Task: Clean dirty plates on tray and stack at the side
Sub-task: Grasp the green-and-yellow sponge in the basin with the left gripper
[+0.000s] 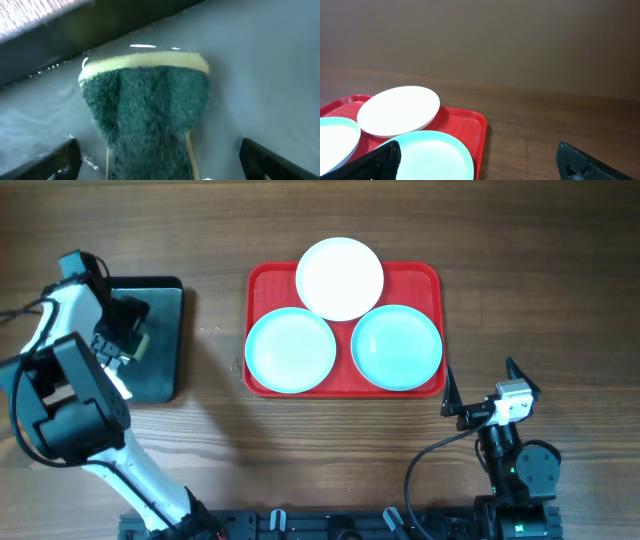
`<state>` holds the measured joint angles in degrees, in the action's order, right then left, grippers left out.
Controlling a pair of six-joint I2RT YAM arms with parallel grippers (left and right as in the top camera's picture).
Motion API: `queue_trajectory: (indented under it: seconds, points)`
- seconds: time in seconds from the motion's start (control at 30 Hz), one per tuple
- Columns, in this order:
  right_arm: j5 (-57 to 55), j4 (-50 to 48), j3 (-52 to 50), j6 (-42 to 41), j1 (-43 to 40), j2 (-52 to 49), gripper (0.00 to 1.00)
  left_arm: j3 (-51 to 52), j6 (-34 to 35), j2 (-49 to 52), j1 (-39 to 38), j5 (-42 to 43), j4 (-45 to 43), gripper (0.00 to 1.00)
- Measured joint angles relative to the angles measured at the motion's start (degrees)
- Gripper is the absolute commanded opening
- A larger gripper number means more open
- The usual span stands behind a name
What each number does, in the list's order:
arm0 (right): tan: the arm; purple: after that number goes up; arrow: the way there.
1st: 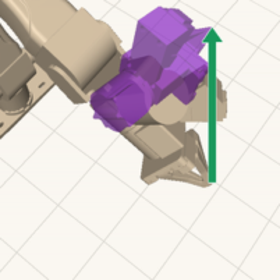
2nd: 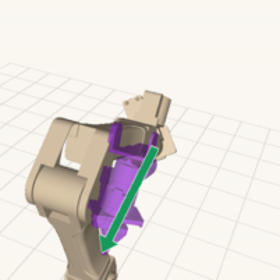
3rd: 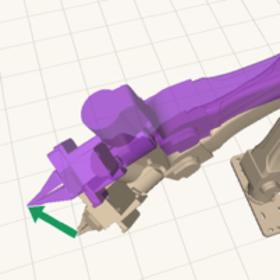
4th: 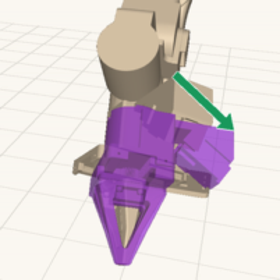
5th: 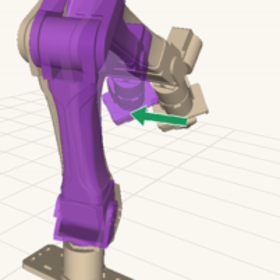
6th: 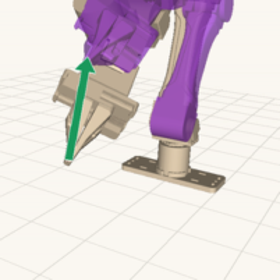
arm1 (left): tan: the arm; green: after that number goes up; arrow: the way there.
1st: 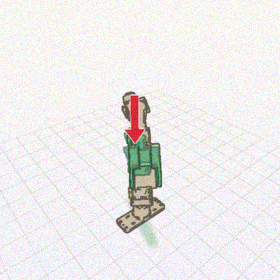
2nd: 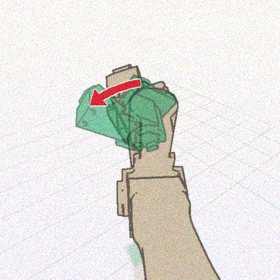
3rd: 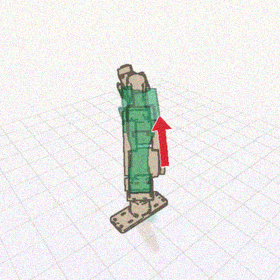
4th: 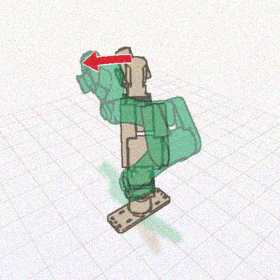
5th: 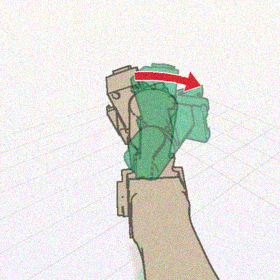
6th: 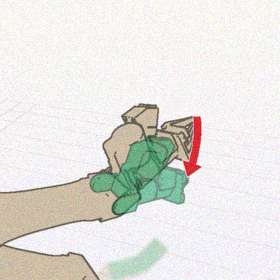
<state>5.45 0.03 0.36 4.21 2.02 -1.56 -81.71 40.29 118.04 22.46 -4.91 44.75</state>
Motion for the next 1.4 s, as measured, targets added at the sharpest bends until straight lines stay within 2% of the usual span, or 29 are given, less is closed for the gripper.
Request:
queue_trajectory:
  seconds: [0.03,0.07,0.1,0.13,0.17,0.2,0.3,0.33,0.37,0.4,0.47,0.5,0.53,0.57,0.73,0.8,0.83,0.87,0.93,0.97,1.0,1.03,1.07,1.1,1.37,1.4]
  points:
    - [0.0,0.0,0.0,0.0,0.0,0.0,1.0,0.0,1.0,0.9,0.0,-0.3,-0.3,0.72]
    - [0.0,0.0,0.0,0.0,0.0,0.0,1.0,0.0,1.4,1.0,0.0,0.0,-1.0,0.23]
    - [0.0,0.0,0.0,0.0,0.0,0.0,1.0,0.0,1.6,1.0,0.1,0.3,-1.1,0.08]
    - [0.0,0.0,0.0,0.0,0.0,0.0,1.0,0.0,2.1,1.0,0.1,0.4,-1.1,0.04]
    - [0.0,0.0,0.0,0.0,0.0,0.0,1.0,0.0,2.0,1.2,0.1,0.9,-1.3,0.18]
    - [0.0,0.0,0.0,0.0,0.0,0.0,1.0,-0.1,2.1,1.2,0.1,1.3,-1.3,1.0]
    - [0.0,0.0,0.0,0.0,0.0,0.0,1.0,-0.7,2.3,1.2,-0.2,1.1,-3.9,1.0]
    - [0.0,0.0,0.0,0.0,0.0,0.0,1.0,-0.6,2.3,1.4,-0.2,-1.0,-5.8,0.87]
    - [0.0,0.0,0.0,0.0,0.0,0.0,1.0,-0.6,2.3,1.6,-0.2,-2.7,-7.2,0.49]
    - [0.0,0.0,0.0,0.0,0.0,0.0,1.0,-0.6,2.3,1.7,-0.2,-3.3,-7.6,0.04]
    - [0.0,0.0,0.0,0.0,0.0,0.0,1.0,-0.6,2.5,2.1,-0.2,-4.3,-8.0,0.04]
    - [0.0,0.0,0.0,0.0,0.0,0.0,1.0,-0.6,2.5,2.1,-0.2,-4.4,-8.0,0.15]
    - [0.0,0.0,0.0,0.0,0.0,0.0,1.0,-0.6,2.4,2.1,-0.2,-4.4,-8.0,0.65]
    - [0.0,0.0,0.0,0.0,0.0,0.0,1.0,-0.5,2.4,2.1,-0.2,-4.5,-7.9,1.0]
    - [0.0,0.0,0.0,0.0,0.0,0.0,1.0,-1.2,2.2,1.9,-0.2,-0.6,-4.5,1.0]
    - [0.0,0.0,0.0,0.0,0.0,0.0,1.0,-1.4,2.2,1.4,0.1,6.0,-0.7,1.0]
    - [0.0,0.0,0.0,0.0,0.0,0.0,1.0,-1.4,2.2,1.3,0.1,7.8,-0.2,0.88]
    - [0.0,0.0,0.0,0.0,0.0,0.0,1.0,-1.5,2.2,1.2,0.1,10.0,0.6,0.54]
    - [0.0,0.0,0.0,0.0,0.0,0.0,1.0,-1.5,2.4,1.2,0.2,13.3,0.9,0.1]
    - [0.0,0.0,0.0,0.0,0.0,0.0,1.0,-1.2,2.5,1.4,0.2,14.5,0.7,0.04]
    - [0.0,0.0,0.0,0.0,0.0,0.0,1.0,-1.0,2.4,1.7,0.2,14.9,0.3,0.04]
    - [0.0,0.0,0.0,0.0,0.0,0.0,1.0,-1.0,2.5,1.9,0.2,14.7,-0.4,0.04]
    - [0.0,0.0,0.0,0.0,0.0,0.0,1.0,-1.0,2.5,2.0,0.2,14.1,-0.5,0.4]
    - [0.0,0.0,0.0,0.0,0.0,0.0,1.0,-1.0,2.5,2.0,0.1,13.0,-0.7,1.0]
    - [0.0,0.0,0.0,0.0,0.0,0.0,1.0,-1.1,2.5,1.4,-0.3,1.7,-5.9,1.0]
    - [0.0,0.0,0.0,0.0,0.0,0.0,1.0,-1.1,2.5,1.4,-0.3,1.3,-6.2,0.91]
